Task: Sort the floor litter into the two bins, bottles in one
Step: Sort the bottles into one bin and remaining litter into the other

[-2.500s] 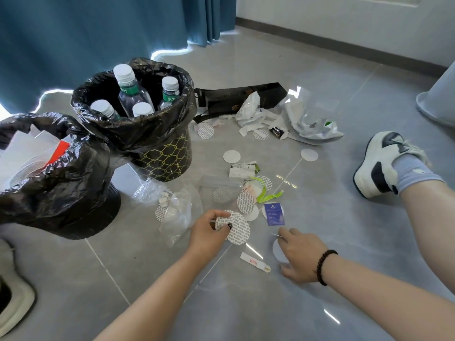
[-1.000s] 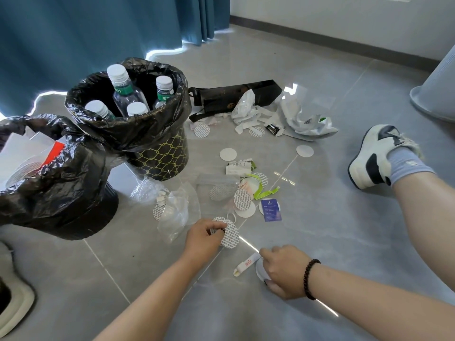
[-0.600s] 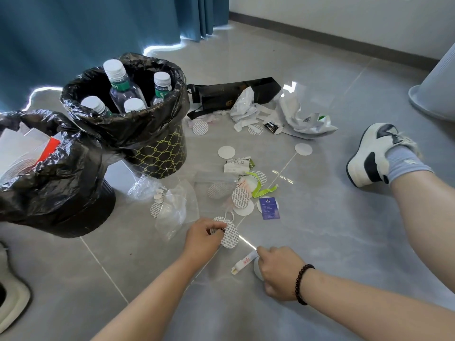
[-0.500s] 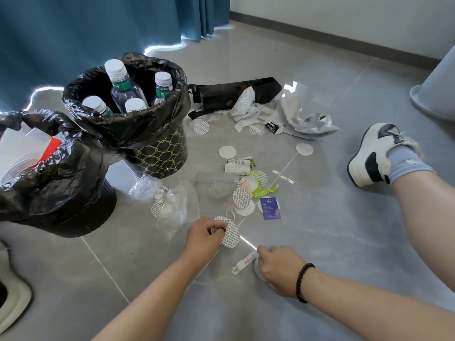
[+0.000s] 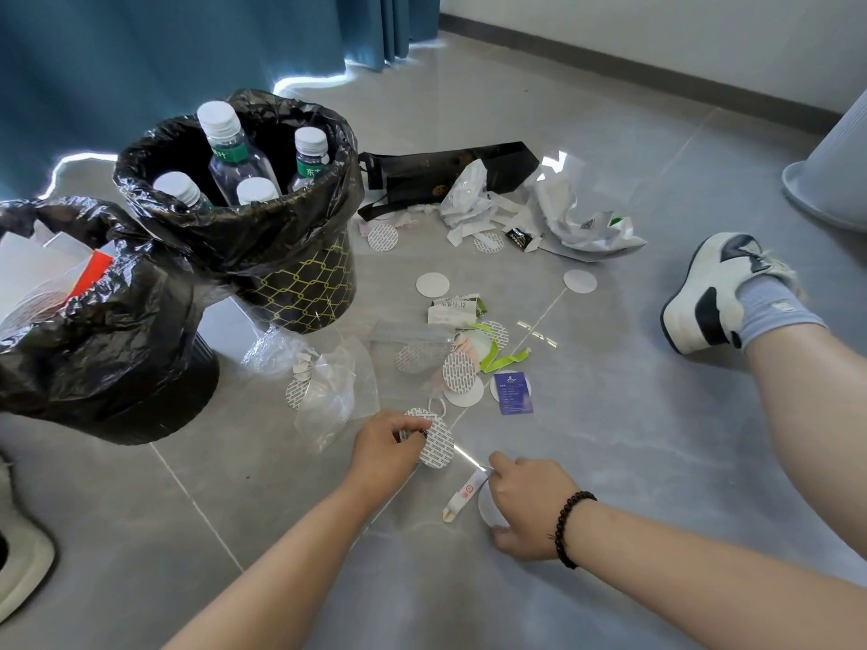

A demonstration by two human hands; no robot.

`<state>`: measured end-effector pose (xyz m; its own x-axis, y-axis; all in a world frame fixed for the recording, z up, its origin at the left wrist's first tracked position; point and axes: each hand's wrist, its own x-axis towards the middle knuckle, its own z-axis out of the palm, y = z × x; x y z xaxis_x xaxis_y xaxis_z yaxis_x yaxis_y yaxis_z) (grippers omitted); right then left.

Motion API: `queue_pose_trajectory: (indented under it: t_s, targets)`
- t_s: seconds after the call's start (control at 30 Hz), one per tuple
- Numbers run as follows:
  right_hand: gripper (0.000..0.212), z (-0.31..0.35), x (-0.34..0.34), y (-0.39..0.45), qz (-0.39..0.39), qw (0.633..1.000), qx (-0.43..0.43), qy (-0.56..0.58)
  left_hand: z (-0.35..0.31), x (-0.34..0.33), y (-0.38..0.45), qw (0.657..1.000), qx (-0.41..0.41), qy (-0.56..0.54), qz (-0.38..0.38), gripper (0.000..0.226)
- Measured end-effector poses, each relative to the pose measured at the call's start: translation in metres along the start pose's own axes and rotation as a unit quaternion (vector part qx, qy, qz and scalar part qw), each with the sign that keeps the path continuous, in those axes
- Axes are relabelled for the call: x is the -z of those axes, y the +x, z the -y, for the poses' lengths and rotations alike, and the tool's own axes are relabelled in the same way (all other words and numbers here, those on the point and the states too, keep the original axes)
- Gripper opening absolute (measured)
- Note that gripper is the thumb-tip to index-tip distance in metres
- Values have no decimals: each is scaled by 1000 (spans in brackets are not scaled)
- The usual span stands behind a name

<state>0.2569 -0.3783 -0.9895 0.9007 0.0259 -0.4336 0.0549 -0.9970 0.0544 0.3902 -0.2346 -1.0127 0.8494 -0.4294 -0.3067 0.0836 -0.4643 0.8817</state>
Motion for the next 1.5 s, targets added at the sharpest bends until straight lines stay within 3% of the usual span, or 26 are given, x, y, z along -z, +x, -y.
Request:
queue_pose_trajectory:
  t_s: [0.17, 0.27, 0.33, 0.4, 0.47, 0.53, 0.63, 0.73, 0.9, 1.13, 1.33, 1.4, 1.5]
  targets:
    - [31, 6, 5, 5, 21, 1000, -7, -19, -1, -1, -1, 1000, -1, 5, 0, 37]
    - [35, 5, 7, 5, 26, 999, -12, -20, -2, 1, -3, 1000, 3, 5, 0, 37]
    - [32, 1, 6, 8, -20, 1000, -8, -16, -4, 2, -4, 1000, 0, -6, -2, 37]
    - [16, -5, 10, 10, -69, 993, -49, 86, -6, 4, -3, 1000, -3, -10, -6, 35]
    - [18, -11, 22, 13, -118, 956, -108, 246, -9, 6, -2, 1000, -5, -9, -7, 34]
    - [22, -16, 37, 16, -175, 884, -144, 410, -13, 6, -2, 1000, -6, -22, 3, 32]
    - [2, -25, 56, 22, -200, 783, -153, 568, -25, 6, -5, 995, 11, -98, 34, 23]
    - [9, -33, 66, 24, -176, 732, -125, 647, -38, 10, -9, 984, 13, -158, 79, 20]
    - [15, -32, 82, 18, -194, 649, -78, 732, -52, 19, -9, 980, -27, -164, 113, 14]
    - [17, -28, 107, 19, -210, 630, -26, 748, -68, 31, -4, 973, -46, -198, 106, 16]
    - [19, -29, 121, 32, -211, 648, -23, 731, -77, 42, 1, 976, -48, -210, 42, 9]
    - [34, -26, 130, 39, -199, 655, -19, 729, -82, 52, 3, 978, -47, -199, 26, 10]
    - [34, -21, 148, 48, -215, 697, -18, 683, -97, 77, 6, 983, -52, -172, 20, 7]
